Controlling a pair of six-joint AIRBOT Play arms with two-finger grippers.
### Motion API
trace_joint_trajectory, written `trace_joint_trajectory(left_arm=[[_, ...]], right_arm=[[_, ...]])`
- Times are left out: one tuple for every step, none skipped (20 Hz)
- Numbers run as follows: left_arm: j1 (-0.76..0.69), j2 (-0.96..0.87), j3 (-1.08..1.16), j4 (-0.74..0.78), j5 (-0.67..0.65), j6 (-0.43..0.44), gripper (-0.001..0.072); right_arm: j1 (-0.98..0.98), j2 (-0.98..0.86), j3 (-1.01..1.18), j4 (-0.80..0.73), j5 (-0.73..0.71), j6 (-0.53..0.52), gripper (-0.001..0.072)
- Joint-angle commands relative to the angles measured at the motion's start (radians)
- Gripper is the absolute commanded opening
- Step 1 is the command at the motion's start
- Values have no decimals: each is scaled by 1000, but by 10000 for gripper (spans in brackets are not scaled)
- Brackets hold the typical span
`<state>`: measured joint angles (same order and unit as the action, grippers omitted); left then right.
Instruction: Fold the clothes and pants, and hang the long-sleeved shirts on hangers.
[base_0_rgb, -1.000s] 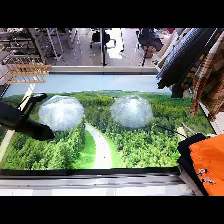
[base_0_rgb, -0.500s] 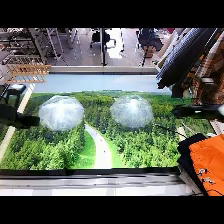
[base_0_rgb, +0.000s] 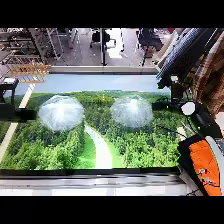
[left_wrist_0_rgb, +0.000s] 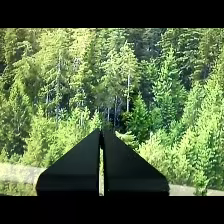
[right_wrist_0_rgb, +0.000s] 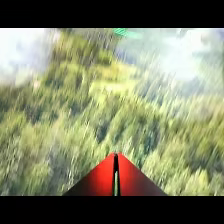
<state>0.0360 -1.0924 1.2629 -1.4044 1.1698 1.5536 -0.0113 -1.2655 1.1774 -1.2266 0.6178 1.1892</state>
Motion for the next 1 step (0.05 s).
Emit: trace_joint_trajectory(left_arm=[[-1,-1,0,6,-8,-6,12]], right_arm=[[9,-6,6,-2,-209,3,12]])
